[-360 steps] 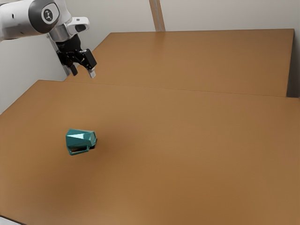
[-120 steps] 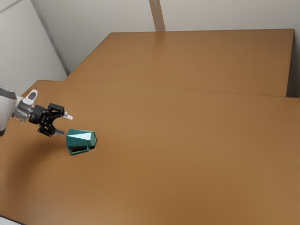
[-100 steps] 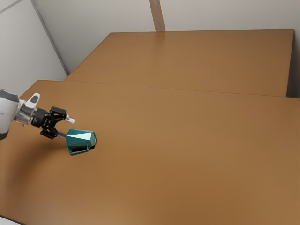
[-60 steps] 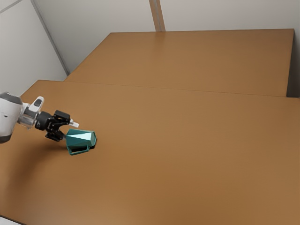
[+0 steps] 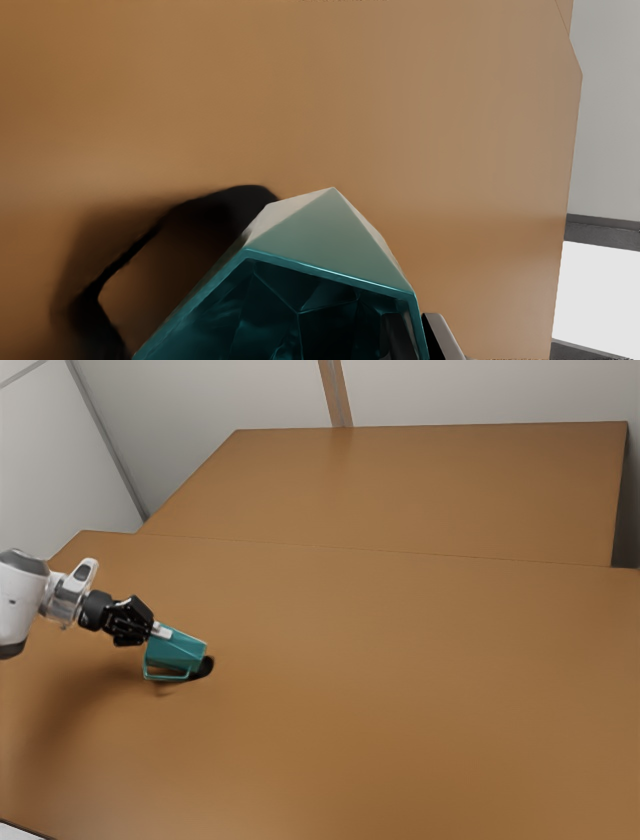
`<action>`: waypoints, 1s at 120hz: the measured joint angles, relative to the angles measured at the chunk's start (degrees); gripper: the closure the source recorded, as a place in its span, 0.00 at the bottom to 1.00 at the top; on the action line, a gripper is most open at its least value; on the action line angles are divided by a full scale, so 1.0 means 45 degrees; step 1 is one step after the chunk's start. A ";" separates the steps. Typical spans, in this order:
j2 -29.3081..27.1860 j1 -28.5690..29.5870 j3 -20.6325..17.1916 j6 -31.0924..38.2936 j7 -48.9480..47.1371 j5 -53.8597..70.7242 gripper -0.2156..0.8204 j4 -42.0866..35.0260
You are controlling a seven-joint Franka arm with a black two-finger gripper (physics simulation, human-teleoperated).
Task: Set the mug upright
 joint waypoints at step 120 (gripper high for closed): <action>-0.2745 -0.2868 -0.3993 0.3509 -0.4946 1.0580 0.97 0.0319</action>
